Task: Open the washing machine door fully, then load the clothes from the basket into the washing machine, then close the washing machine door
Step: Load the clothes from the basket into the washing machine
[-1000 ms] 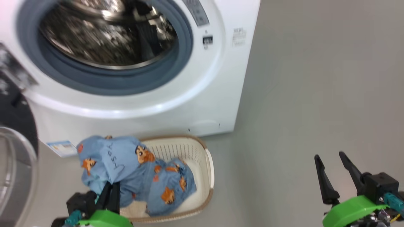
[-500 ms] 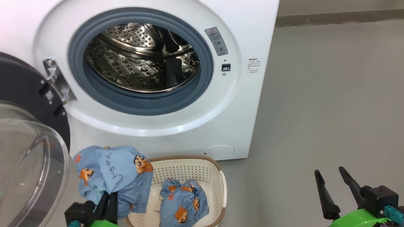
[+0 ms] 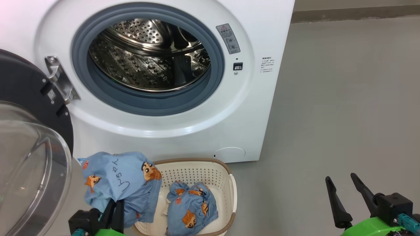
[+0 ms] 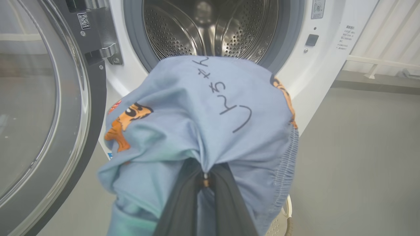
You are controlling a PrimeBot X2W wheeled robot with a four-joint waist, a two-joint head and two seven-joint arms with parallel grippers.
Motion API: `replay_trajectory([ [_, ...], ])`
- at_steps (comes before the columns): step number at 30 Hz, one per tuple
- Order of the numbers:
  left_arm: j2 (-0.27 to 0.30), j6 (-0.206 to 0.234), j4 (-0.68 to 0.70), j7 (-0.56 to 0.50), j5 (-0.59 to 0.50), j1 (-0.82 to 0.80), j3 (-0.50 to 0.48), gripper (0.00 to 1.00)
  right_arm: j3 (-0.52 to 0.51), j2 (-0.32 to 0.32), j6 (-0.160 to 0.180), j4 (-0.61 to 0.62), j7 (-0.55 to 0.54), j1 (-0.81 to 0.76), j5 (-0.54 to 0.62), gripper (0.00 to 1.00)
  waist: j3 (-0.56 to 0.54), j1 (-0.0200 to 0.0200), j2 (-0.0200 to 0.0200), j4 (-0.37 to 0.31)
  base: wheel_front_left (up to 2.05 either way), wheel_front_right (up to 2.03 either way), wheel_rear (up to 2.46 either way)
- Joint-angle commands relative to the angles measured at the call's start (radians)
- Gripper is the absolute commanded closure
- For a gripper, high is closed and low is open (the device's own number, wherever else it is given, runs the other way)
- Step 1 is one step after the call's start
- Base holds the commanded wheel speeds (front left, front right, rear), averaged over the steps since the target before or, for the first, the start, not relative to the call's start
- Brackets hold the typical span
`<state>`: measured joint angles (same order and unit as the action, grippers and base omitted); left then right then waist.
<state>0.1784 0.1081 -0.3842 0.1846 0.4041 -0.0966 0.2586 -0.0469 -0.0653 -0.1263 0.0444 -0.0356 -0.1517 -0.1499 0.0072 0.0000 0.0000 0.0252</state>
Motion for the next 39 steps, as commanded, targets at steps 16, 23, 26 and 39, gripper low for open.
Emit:
replay_trajectory([
  [16,0.009,-0.018,0.011,-0.01,0.01,-0.181,0.001,1.0,0.03,-0.002,-0.004,0.041,0.015,0.094,-0.009,0.0,0.167,0.0,0.0,-0.052,0.0,0.0,0.0],
  [23,0.012,-0.023,-0.052,-0.012,0.009,-0.322,-0.006,1.0,0.028,0.006,-0.004,0.04,0.044,0.146,-0.016,0.0,0.304,0.0,0.0,-0.117,0.0,0.0,0.0],
  [26,0.021,-0.026,-0.074,-0.017,0.008,-0.37,-0.011,1.0,0.029,0.008,-0.004,0.035,0.056,0.165,-0.021,0.0,0.347,0.0,0.0,-0.138,0.0,0.0,0.0],
  [39,0.114,-0.05,-0.222,-0.12,0.012,-0.749,-0.049,1.0,0.066,0.015,-0.004,-0.064,0.176,0.264,-0.106,0.0,0.574,0.0,0.0,-0.24,0.0,0.0,0.0],
])
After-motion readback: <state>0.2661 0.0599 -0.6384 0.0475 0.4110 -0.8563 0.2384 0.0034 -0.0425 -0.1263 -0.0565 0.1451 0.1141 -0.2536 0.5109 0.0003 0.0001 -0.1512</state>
